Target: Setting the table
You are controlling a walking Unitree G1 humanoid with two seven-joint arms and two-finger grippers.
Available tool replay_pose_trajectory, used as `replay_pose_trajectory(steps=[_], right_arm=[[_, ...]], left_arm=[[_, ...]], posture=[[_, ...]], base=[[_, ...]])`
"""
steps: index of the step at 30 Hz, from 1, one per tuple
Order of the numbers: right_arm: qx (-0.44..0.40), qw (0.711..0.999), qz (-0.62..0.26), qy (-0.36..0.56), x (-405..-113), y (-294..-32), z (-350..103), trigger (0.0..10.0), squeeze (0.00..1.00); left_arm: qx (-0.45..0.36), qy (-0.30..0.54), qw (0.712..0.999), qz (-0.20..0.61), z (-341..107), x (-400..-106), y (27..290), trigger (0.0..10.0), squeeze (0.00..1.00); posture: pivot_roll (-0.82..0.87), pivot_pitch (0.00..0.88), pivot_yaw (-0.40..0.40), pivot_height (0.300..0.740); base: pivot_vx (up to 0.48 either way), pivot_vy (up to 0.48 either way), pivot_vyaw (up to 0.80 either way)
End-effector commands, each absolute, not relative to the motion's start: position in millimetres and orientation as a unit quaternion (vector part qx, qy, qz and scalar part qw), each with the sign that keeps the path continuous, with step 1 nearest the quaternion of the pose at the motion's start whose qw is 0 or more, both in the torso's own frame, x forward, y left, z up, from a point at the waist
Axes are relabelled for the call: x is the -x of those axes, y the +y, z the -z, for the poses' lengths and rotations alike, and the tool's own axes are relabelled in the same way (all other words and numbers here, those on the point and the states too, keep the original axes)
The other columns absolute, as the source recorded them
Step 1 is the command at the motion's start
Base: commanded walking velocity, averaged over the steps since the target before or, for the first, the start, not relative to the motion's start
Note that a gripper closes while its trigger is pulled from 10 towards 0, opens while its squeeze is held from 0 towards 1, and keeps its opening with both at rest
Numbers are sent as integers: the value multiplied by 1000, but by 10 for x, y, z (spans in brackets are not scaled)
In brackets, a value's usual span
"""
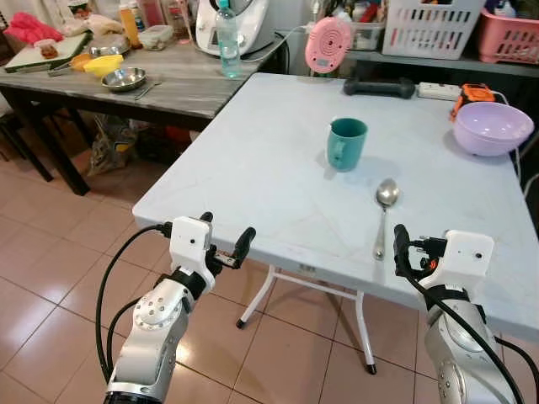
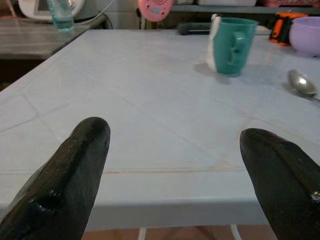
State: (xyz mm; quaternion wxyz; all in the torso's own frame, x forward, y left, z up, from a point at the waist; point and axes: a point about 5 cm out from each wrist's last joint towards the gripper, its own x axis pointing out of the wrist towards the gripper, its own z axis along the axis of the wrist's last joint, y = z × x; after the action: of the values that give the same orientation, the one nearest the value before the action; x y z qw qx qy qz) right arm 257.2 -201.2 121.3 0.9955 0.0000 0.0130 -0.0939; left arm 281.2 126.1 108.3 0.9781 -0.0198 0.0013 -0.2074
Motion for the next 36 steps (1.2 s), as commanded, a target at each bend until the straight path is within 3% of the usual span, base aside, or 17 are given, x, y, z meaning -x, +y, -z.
replay_pose_trajectory(steps=[1,20,36], right_arm=[[-2,996,90,14,-2579,-1985,-1206,10000,0],[-6,995,94,19,-2550,-1972,-1181,10000,0],[-13,995,97,25,-2536,-1970,-1161,10000,0]], left_arm=[[15,0,978,206,-1091,-2800,1285,10000,0],[9,12,978,208,-1061,-2774,1329,10000,0],[15,59,982,178,-977,-2789,1355,10000,0]], posture=[[-73,33,57,740],[-73,43,64,740],[-77,43,59,740]], base=[[311,0,0],[312,0,0],[0,0,-115]])
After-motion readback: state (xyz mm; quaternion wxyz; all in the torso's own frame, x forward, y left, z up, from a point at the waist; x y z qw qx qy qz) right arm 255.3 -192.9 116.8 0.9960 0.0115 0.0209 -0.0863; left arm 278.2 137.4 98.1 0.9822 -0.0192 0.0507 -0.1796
